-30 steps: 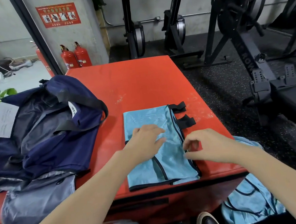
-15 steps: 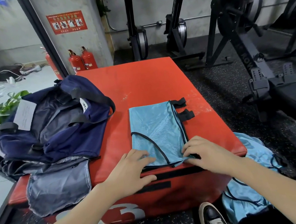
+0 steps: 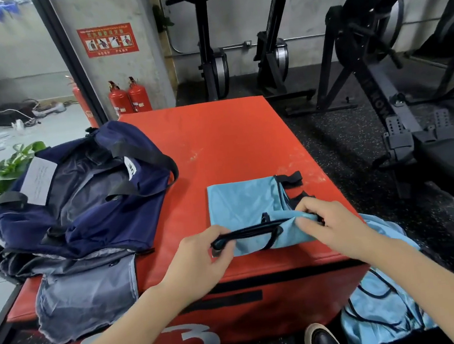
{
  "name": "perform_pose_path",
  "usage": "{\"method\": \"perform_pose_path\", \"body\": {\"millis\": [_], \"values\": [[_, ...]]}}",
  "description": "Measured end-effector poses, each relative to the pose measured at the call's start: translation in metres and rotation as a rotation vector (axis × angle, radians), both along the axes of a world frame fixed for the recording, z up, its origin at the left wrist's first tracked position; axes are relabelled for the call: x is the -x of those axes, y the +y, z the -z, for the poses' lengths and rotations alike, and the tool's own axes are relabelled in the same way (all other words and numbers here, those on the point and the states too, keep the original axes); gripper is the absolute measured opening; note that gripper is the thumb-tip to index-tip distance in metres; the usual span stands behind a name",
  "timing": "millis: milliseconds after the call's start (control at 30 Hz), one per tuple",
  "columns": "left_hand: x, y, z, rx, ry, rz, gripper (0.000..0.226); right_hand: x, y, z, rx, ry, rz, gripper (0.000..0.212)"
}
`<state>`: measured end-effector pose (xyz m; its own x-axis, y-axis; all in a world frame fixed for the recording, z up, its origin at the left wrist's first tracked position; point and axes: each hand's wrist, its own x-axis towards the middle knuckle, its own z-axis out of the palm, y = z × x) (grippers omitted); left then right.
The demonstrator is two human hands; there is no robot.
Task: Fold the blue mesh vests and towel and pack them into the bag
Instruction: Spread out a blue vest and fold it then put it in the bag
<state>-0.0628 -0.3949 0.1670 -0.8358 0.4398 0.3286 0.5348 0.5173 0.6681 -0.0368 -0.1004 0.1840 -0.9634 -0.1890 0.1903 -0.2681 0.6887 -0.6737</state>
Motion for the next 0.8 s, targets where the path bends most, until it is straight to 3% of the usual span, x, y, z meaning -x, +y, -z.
{"method": "perform_pose_path", "body": {"millis": [167, 300, 400, 567, 700, 800], "values": [[0.026, 0.015, -0.011, -0.108, -0.016, -0.124, 0.007, 0.031, -0.001, -0.011, 0.170, 0.034, 0.123, 0.009], [0.063, 0.027, -0.012, -0.157, -0.097, -0.214, 0.003, 0.071, -0.002, -0.007, 0.189, 0.050, 0.204, 0.004], [0.089, 0.037, -0.010, -0.155, -0.126, -0.275, 0.007, 0.103, -0.001, 0.002, 0.129, 0.056, 0.232, 0.003], [0.125, 0.046, 0.013, -0.054, -0.211, -0.428, 0.036, 0.141, 0.001, 0.025, -0.035, -0.036, 0.216, 0.007], [0.123, 0.043, 0.028, 0.006, -0.386, -0.457, 0.021, 0.154, 0.001, 0.042, -0.225, -0.108, 0.233, 0.009], [0.110, 0.040, 0.028, -0.029, -0.407, -0.411, 0.032, 0.159, 0.002, 0.046, -0.247, -0.106, 0.253, 0.009]]}}
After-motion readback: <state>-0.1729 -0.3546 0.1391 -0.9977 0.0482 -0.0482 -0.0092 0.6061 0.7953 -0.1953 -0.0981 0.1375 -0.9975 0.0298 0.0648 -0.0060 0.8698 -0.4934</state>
